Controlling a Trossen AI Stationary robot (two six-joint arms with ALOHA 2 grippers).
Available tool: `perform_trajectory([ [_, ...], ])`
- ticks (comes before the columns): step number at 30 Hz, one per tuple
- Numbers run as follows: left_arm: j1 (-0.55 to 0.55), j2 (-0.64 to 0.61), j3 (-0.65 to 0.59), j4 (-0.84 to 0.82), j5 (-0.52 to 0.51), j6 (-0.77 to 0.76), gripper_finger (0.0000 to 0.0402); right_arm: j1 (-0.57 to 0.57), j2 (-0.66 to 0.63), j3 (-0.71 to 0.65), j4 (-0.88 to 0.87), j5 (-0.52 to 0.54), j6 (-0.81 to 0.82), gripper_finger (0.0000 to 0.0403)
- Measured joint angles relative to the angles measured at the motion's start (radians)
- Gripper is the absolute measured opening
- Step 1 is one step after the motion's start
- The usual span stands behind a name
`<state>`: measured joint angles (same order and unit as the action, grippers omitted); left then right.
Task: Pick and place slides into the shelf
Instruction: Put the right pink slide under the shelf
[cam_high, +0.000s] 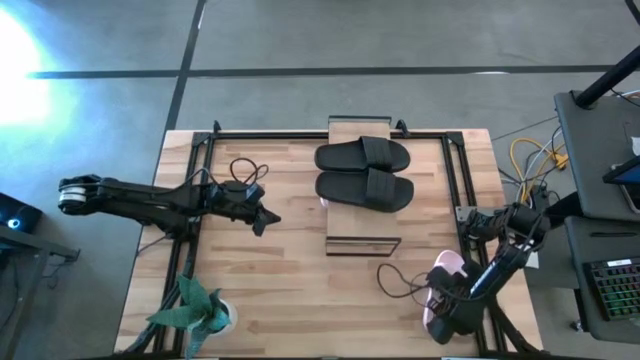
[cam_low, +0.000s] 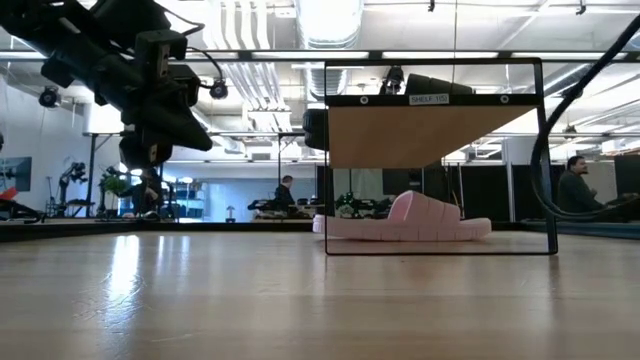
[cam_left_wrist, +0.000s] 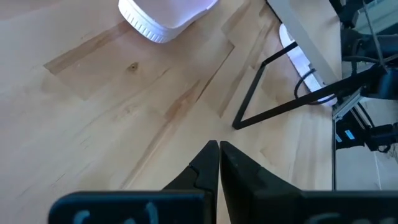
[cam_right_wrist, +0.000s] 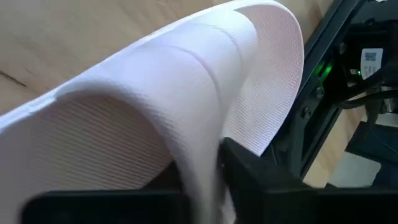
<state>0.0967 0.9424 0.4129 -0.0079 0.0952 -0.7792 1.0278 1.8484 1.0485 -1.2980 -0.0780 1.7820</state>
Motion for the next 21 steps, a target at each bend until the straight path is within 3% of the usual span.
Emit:
perform_trajectory([
  [2, 0.000, 0.000, 0.001, 0.000, 0.000, -0.001, 0.0000, -0.007, -0.004, 0.003, -0.004, 0.000, -0.002, 0.0020],
  [6, 0.000, 0.000, 0.001, 0.000, -0.001, -0.001, 0.0000, -0.021, -0.034, 0.048, 0.008, 0.013, 0.042, 0.0014],
  [14, 0.000, 0.000, 0.001, 0.000, -0.010, 0.000, 0.0000, -0.039, -0.121, 0.302, 0.011, 0.245, 0.091, 0.0014],
  [17, 0.000, 0.000, 0.001, 0.000, -0.031, 0.000, 0.0000, -0.076, -0.133, 0.423, 0.019, 0.333, -0.004, 0.0013],
  [21, 0.000, 0.000, -0.001, -0.001, -0.046, 0.007, 0.0000, -0.173, -0.126, 0.537, 0.073, 0.394, -0.274, 0.0013],
])
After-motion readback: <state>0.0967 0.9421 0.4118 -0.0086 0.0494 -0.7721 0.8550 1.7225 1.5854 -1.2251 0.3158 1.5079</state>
